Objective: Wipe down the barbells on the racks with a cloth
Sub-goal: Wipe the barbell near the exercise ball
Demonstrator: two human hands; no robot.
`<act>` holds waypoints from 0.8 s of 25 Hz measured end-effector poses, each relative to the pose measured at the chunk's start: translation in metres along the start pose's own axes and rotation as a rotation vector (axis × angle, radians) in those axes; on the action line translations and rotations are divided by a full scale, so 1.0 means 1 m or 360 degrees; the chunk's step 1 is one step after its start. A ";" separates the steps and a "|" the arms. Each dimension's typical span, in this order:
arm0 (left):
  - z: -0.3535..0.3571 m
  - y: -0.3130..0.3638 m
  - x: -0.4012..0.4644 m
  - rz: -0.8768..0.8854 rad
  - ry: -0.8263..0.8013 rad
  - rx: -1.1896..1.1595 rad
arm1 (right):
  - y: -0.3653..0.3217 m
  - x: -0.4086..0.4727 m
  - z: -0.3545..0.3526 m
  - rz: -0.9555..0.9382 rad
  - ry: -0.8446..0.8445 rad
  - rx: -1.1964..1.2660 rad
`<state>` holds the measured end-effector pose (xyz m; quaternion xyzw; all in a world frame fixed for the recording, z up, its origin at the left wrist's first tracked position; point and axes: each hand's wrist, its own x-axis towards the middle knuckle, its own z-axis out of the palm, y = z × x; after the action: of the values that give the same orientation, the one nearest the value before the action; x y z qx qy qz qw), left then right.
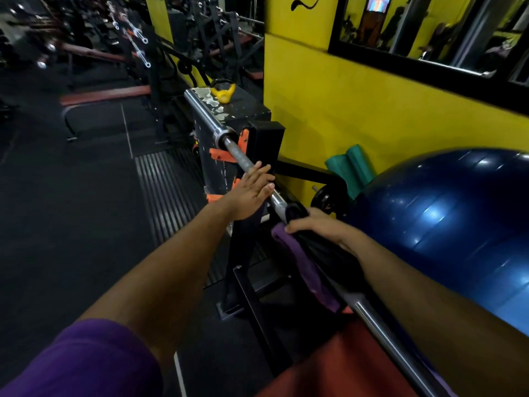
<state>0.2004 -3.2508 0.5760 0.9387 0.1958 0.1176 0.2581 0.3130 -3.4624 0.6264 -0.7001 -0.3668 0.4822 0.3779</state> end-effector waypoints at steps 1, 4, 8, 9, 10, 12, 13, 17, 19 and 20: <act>0.000 0.000 0.001 -0.0003 -0.0002 0.0010 | -0.008 0.013 0.002 -0.0014 0.0024 -0.0030; -0.001 -0.001 0.001 -0.0018 -0.0019 0.0053 | -0.009 0.028 0.003 -0.0041 0.0113 -0.0126; -0.009 0.011 -0.001 -0.0097 -0.0124 0.0127 | 0.015 -0.014 0.001 -0.0176 0.0222 -0.0379; -0.012 0.017 -0.002 -0.0136 -0.0145 0.0139 | 0.021 -0.033 0.002 -0.0184 0.0276 -0.0526; -0.013 0.023 -0.005 -0.0173 -0.0145 0.0147 | 0.026 -0.052 0.003 -0.0170 0.0331 -0.0712; -0.011 0.036 -0.019 -0.0179 -0.0076 0.0130 | 0.036 -0.090 0.011 -0.0188 0.0409 -0.1168; -0.008 0.043 -0.030 -0.0144 -0.0010 0.0090 | 0.041 -0.104 0.018 -0.0238 0.0453 -0.1422; 0.007 0.075 -0.095 0.0113 0.0181 -0.0281 | 0.037 -0.141 0.039 -0.0466 0.0755 -0.1820; 0.012 0.091 -0.127 0.0208 0.0192 -0.0444 | 0.026 -0.157 0.043 -0.0561 0.0851 -0.1629; 0.014 0.097 -0.142 0.0222 0.0178 -0.0519 | 0.020 -0.164 0.047 -0.0643 0.0884 -0.1518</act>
<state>0.1074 -3.3947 0.5991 0.8877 0.1226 0.2176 0.3867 0.2277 -3.6074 0.6624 -0.8090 -0.5567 -0.0192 0.1876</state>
